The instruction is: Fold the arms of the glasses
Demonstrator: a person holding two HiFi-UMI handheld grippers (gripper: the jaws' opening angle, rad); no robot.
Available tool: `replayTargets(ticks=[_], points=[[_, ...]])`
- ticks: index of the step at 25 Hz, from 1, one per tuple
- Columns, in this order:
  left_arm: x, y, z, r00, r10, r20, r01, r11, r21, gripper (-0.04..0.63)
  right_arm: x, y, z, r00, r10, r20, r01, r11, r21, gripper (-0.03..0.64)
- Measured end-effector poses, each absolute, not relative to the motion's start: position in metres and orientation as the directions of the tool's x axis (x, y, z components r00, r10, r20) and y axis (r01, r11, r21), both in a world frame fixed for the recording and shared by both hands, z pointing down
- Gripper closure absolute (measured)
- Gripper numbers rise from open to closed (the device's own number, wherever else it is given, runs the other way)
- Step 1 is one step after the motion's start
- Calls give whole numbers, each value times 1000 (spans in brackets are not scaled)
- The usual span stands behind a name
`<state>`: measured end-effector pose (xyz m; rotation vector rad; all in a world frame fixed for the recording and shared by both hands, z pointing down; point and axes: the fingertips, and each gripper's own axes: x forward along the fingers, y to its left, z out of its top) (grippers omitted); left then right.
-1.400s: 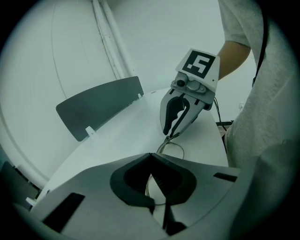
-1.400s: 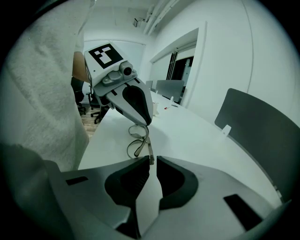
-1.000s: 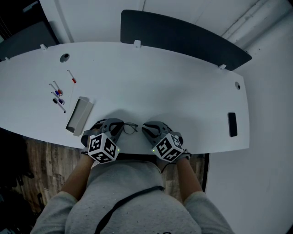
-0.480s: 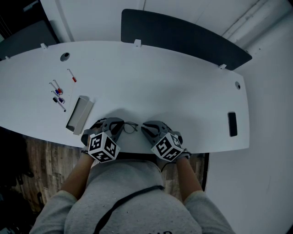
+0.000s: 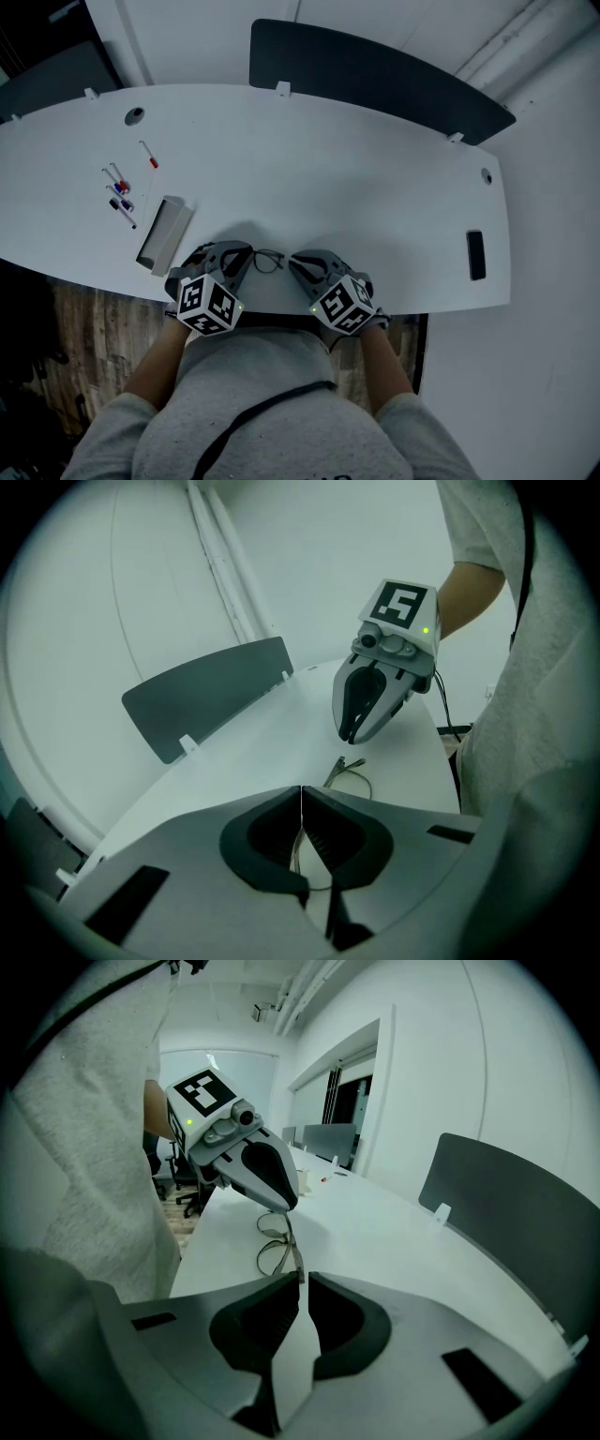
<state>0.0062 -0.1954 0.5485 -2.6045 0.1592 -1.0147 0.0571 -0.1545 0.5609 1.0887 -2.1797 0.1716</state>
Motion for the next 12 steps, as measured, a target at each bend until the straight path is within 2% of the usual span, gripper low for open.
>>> replayTargets(ticks=[7, 12], points=[[-2, -200, 521, 812, -241, 532, -95, -953, -286, 580, 41, -153, 536, -440, -692, 572, -755, 630, 181, 585], [-13, -199, 502, 862, -269, 429, -195, -958, -209, 580, 25, -146, 518, -479, -737, 477, -810, 580, 82, 597]])
